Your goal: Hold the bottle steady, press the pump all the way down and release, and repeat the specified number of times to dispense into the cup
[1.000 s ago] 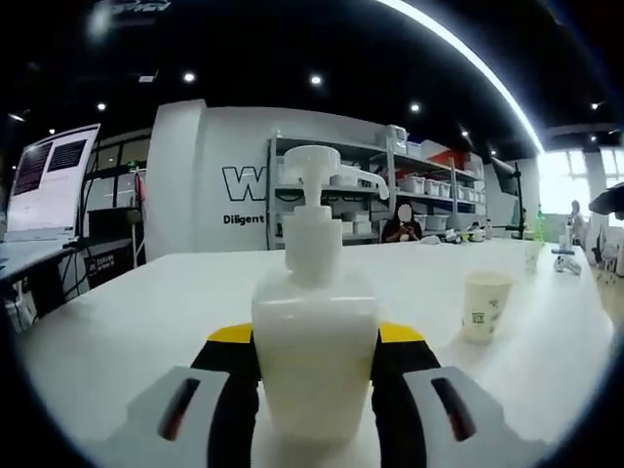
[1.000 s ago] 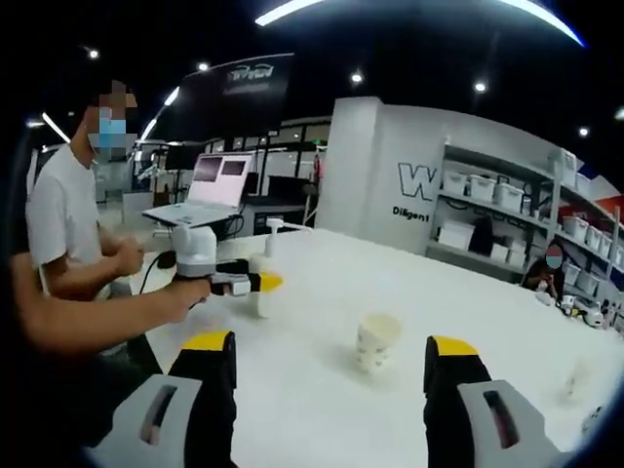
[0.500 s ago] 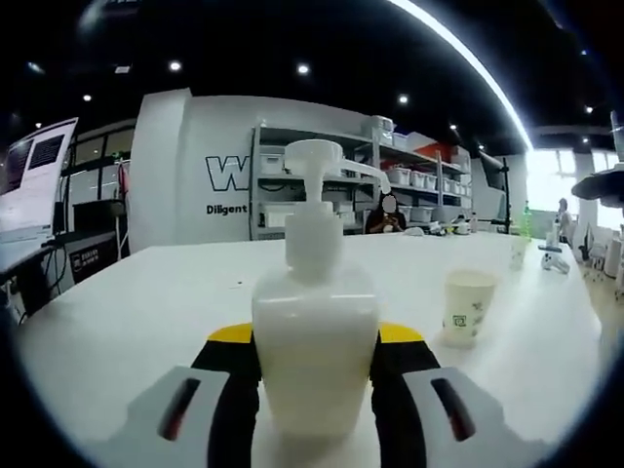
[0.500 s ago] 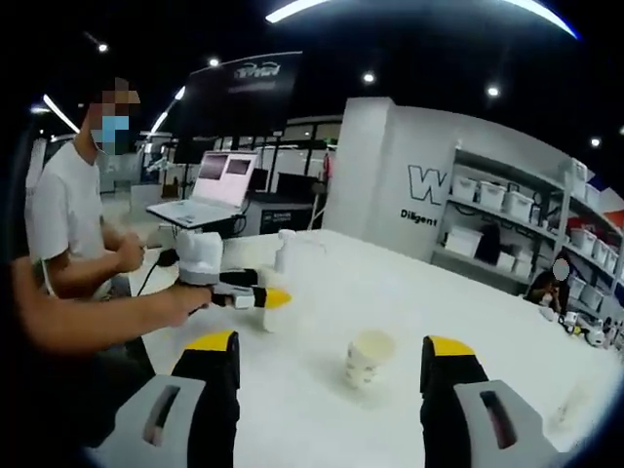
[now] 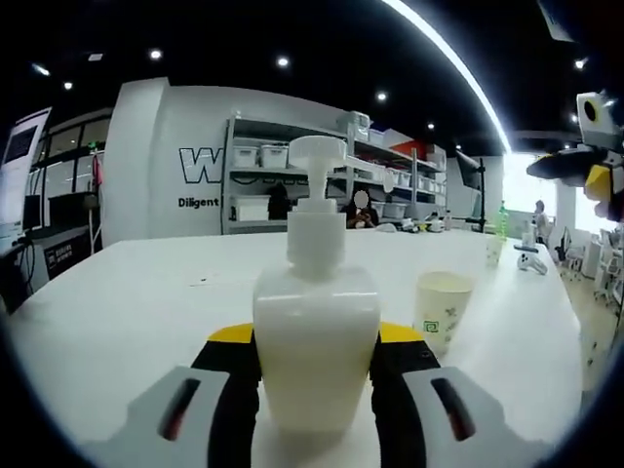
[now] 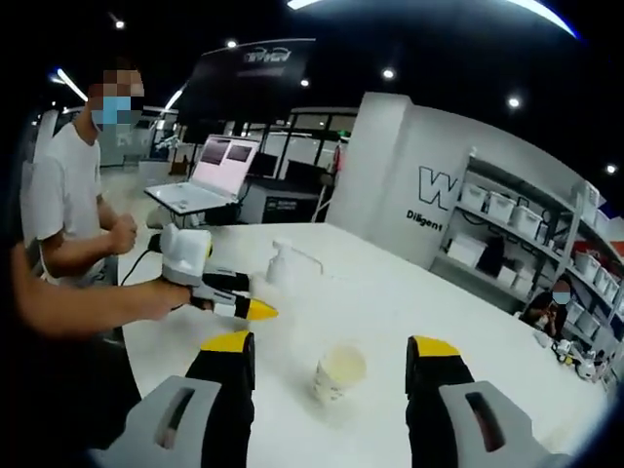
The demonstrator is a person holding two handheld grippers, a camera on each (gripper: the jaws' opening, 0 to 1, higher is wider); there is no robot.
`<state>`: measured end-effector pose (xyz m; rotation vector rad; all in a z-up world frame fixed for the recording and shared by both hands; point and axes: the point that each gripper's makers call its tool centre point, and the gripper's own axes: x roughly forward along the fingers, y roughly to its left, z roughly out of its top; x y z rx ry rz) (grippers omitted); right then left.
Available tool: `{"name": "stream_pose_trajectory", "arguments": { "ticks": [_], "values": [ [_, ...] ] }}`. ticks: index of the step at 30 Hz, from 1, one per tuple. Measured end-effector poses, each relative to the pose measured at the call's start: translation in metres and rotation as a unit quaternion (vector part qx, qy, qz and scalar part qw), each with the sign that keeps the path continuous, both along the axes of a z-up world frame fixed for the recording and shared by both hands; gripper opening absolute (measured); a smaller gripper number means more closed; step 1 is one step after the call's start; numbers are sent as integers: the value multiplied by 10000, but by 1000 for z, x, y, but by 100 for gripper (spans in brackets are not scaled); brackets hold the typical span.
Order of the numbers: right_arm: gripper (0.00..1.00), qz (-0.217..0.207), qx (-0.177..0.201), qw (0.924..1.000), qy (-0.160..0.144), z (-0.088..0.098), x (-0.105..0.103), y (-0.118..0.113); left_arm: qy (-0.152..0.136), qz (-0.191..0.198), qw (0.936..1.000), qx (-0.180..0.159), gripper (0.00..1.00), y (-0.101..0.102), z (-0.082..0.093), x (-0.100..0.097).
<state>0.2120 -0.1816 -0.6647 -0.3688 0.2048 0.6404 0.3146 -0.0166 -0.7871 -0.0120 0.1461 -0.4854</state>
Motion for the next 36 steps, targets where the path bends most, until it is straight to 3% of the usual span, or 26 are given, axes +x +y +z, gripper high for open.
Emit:
{"name": "stream_pose_trajectory", "arguments": {
  "ticks": [4, 10, 22, 25, 28, 33, 36],
  "values": [
    [55, 135, -87, 9999, 42, 2, 7, 7, 7, -109, 9999, -5, 41, -5, -1, 1],
    [39, 410, -252, 9987, 151, 2, 16, 18, -17, -236, 9997, -28, 41, -12, -1, 1],
    [26, 596, -524, 9946, 674, -2, 42, 31, 131, -872, 9961, 39, 41, -32, -2, 0],
    [15, 852, -918, 9899, 668, -5, 45, 38, 127, -1148, 9933, -2, 41, -36, -3, -3],
    [6, 850, -936, 9898, 654, -5, 46, 39, 129, -1170, 9931, -10, 41, -36, -3, -4],
    [3, 1073, -1056, 9861, 706, -1, 54, 57, 210, -1307, 9912, -55, 41, -39, -5, -6],
    [2, 1179, -1314, 9821, 650, 3, 63, 68, 214, -1171, 9929, -76, 41, -44, -7, -10]
  ]
}}
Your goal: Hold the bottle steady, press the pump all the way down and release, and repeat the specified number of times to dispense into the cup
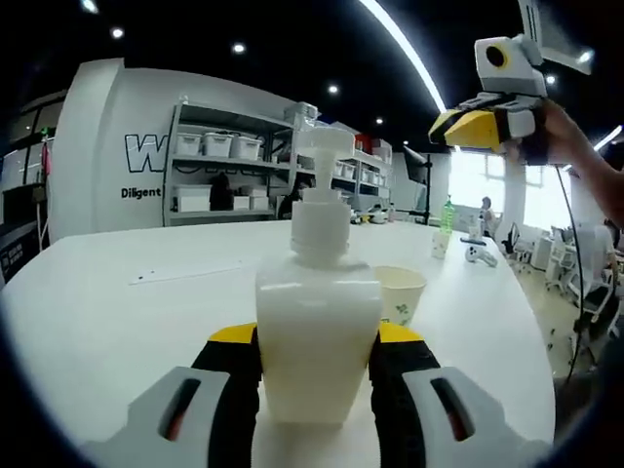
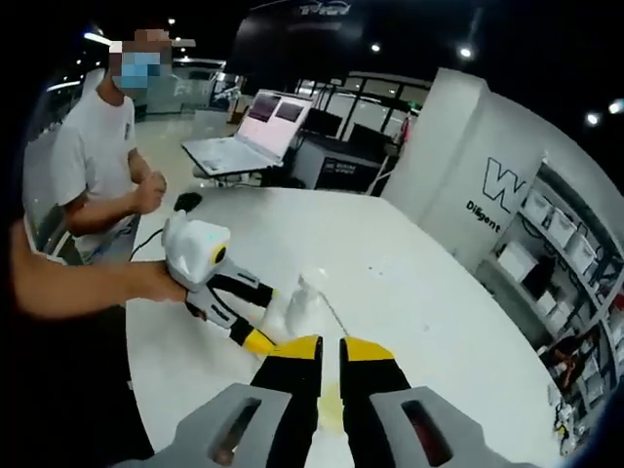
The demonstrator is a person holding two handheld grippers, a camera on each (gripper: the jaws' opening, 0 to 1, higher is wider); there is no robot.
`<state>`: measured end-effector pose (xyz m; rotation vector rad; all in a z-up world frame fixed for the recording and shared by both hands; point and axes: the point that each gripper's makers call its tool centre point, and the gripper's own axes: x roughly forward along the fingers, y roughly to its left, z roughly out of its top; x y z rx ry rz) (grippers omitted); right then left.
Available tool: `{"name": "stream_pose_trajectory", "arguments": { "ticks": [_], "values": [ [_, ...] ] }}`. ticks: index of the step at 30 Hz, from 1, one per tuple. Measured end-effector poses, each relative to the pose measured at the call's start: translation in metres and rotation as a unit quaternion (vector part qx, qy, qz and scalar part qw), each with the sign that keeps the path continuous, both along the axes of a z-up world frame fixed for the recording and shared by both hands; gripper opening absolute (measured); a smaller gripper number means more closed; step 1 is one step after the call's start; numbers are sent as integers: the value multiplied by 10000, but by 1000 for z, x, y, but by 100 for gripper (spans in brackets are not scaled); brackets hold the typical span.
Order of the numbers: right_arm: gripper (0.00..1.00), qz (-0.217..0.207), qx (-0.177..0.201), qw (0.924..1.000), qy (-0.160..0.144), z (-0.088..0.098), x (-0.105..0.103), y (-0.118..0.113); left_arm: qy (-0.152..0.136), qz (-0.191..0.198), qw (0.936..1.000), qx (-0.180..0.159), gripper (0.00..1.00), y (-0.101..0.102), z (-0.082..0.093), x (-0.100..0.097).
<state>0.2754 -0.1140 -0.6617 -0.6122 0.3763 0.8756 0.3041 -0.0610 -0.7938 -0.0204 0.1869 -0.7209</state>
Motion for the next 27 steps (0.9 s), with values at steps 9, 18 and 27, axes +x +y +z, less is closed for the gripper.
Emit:
{"name": "stream_pose_trajectory", "arguments": {
  "ticks": [9, 18, 27],
  "values": [
    [0, 261, -255, 9984, 438, -12, 18, 17, -75, 33, 9999, 61, 40, -13, 0, -10],
    [0, 449, -830, 9919, 854, -23, 33, 23, -44, 256, 9996, 129, 40, -18, -1, -6],
    [0, 633, -1318, 9832, 1092, -22, 51, 29, 67, 661, 9976, 170, 40, -20, -5, 1]
  ]
}}
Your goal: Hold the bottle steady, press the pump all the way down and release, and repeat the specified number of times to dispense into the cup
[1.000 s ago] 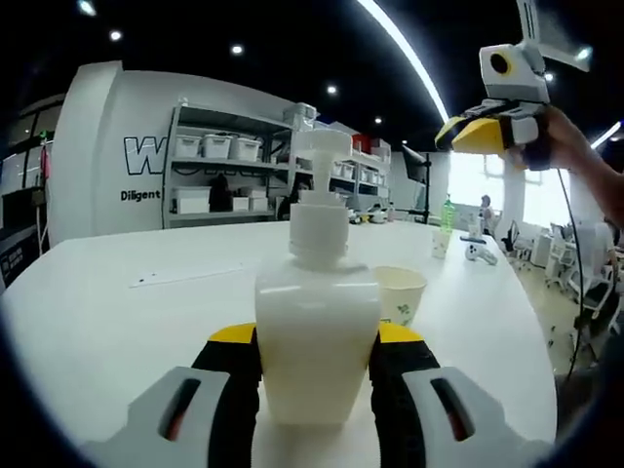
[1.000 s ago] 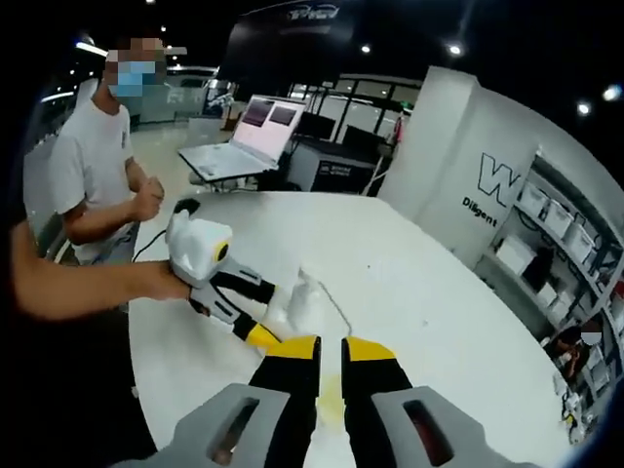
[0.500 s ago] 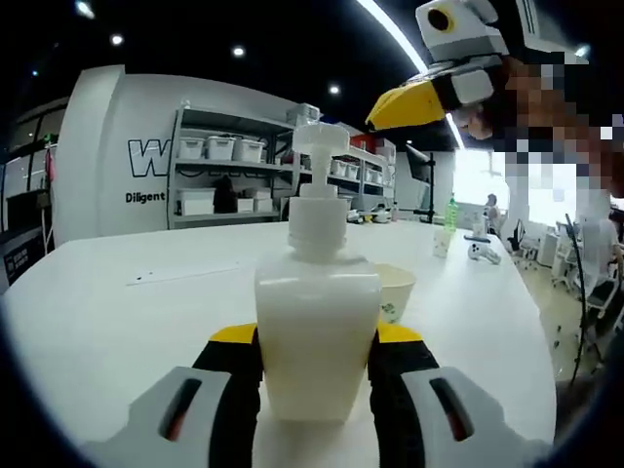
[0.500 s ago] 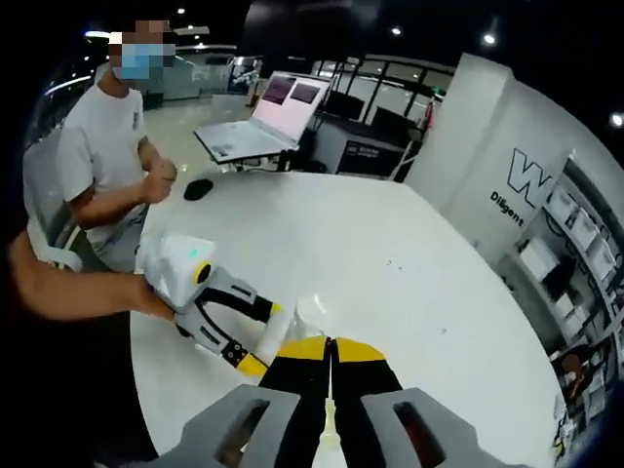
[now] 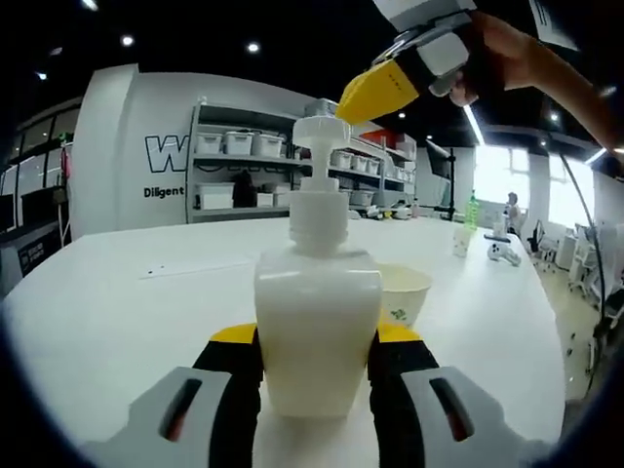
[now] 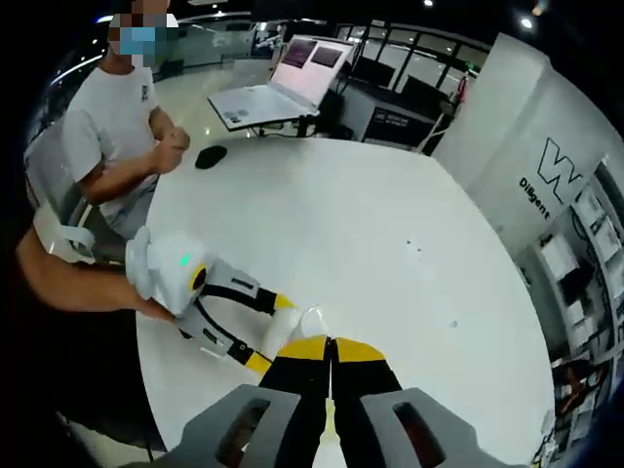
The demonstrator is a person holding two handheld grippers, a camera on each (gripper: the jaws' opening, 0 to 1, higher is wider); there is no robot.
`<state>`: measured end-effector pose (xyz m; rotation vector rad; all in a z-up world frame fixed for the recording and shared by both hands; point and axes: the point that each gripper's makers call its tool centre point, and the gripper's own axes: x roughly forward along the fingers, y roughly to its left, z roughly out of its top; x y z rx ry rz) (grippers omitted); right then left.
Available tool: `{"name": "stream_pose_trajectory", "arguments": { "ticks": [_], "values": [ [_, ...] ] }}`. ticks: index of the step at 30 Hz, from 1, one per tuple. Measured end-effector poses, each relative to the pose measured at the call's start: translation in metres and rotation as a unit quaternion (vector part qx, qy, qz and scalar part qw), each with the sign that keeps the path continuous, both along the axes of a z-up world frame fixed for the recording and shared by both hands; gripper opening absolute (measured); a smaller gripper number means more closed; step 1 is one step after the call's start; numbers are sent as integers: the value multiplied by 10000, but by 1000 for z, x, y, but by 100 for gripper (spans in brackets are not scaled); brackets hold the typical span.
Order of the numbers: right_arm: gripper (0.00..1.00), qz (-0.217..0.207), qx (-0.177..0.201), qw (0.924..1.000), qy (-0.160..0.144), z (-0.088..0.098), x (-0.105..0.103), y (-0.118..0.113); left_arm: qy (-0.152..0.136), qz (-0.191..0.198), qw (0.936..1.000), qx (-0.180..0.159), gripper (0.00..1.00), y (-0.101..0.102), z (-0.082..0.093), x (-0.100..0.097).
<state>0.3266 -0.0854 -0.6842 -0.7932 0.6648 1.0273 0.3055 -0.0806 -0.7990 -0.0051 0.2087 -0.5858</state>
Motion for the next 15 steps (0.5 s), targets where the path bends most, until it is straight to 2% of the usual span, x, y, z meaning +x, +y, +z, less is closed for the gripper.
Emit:
{"name": "stream_pose_trajectory", "arguments": {
  "ticks": [2, 4, 5, 7, 11, 13, 14, 15],
  "values": [
    [0, 203, -236, 9995, -69, 2, 5, 1, 26, 63, 10000, -3, 40, 0, -1, 1],
    [0, 229, -329, 9992, -29, 1, 5, 1, 45, 74, 10000, 0, 40, 0, -2, 2],
    [0, 364, -677, 9969, 150, -5, -2, -1, 42, 84, 10000, 7, 40, 0, -3, 2],
    [0, 526, -855, 9949, 108, -6, -3, 2, 47, 83, 10000, 11, 40, 0, -4, 3],
    [0, 486, -1054, 9929, 273, -6, -3, 8, 48, 62, 10000, 60, 40, 0, -6, 3],
    [0, 590, -1390, 9877, 412, -8, -14, 5, 49, 54, 9999, 90, 40, 0, -6, 3],
    [0, 847, -1764, 9796, 449, -9, -17, 5, 40, 56, 9999, 89, 40, 0, -7, 4],
    [0, 819, -1856, 9779, 503, -9, -17, 5, 42, 60, 9999, 92, 40, 0, -7, 4]
  ]
}}
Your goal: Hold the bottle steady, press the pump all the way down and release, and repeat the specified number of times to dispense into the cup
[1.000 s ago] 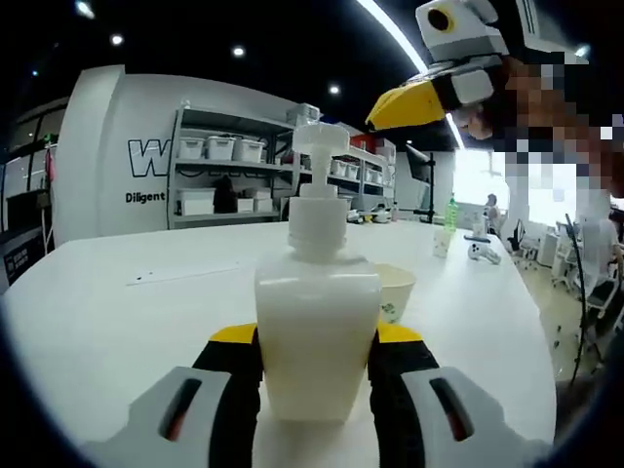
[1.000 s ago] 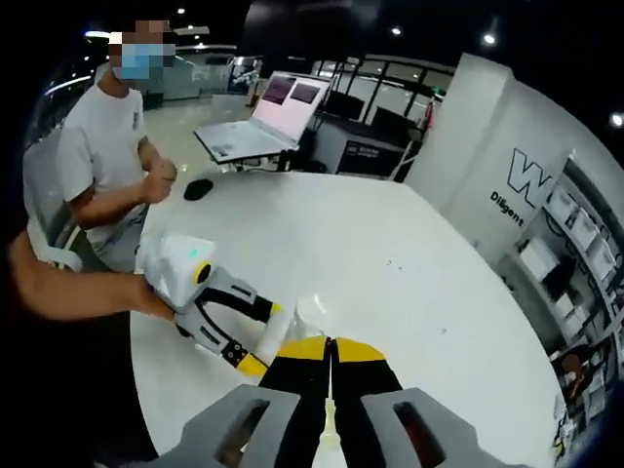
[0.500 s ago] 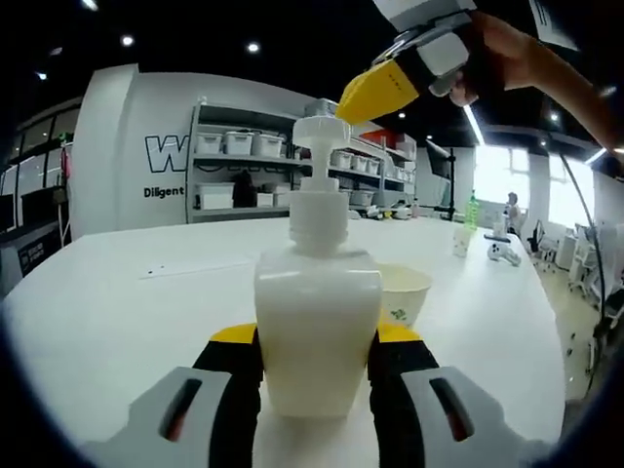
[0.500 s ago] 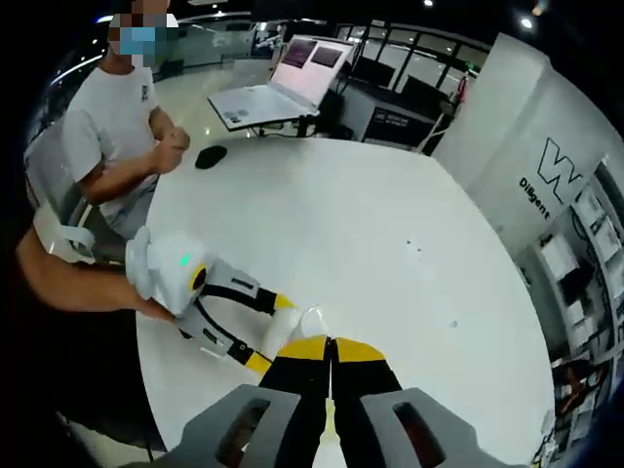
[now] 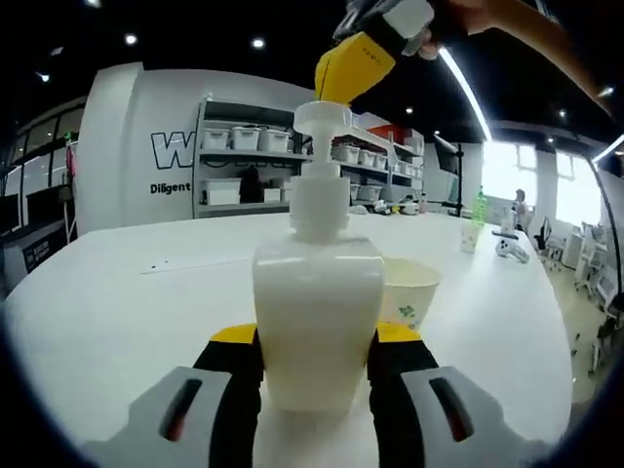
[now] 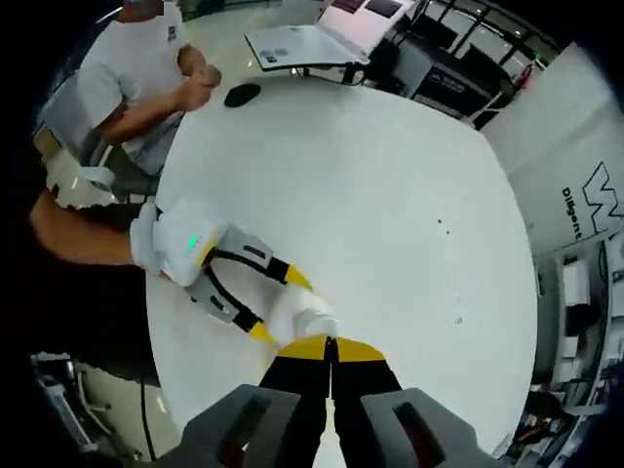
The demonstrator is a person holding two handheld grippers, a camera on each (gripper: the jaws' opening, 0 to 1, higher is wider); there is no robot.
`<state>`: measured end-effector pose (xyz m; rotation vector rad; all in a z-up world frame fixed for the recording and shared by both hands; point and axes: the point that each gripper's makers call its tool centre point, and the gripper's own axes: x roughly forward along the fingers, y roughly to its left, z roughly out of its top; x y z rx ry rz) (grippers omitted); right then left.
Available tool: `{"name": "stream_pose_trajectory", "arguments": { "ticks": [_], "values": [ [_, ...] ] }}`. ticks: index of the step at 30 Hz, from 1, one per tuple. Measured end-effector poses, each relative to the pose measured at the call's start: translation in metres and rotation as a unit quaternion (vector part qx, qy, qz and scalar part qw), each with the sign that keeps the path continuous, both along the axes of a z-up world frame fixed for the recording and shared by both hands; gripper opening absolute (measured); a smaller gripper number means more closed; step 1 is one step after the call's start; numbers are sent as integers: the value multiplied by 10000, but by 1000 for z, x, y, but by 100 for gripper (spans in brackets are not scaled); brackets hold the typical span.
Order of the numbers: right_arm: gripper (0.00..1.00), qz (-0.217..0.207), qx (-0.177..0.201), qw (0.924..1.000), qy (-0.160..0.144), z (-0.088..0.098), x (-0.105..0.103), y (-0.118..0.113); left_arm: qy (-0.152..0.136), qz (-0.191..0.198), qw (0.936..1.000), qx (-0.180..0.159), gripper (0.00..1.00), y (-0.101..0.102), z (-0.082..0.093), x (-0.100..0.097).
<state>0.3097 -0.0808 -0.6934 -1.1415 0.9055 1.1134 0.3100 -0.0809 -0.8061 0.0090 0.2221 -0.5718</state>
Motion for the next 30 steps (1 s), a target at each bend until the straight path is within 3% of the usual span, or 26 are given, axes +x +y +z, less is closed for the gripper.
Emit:
{"name": "stream_pose_trajectory", "arguments": {
  "ticks": [7, 13, 17, 30],
  "values": [
    [0, -354, -457, 9971, 488, 0, 22, -3, -11, -9, 10000, 54, 40, 0, -2, 5],
    [0, -487, -767, 9940, 612, 1, 41, -2, -62, -100, 9999, 109, 40, -3, -2, 7],
    [0, -658, -700, 9929, 708, 0, 18, -15, -117, -210, 9996, 170, 40, -4, -2, 7],
    [0, -1005, -465, 9893, 953, -2, 0, -9, -168, -307, 9992, 193, 40, -4, -2, 8]
  ]
}}
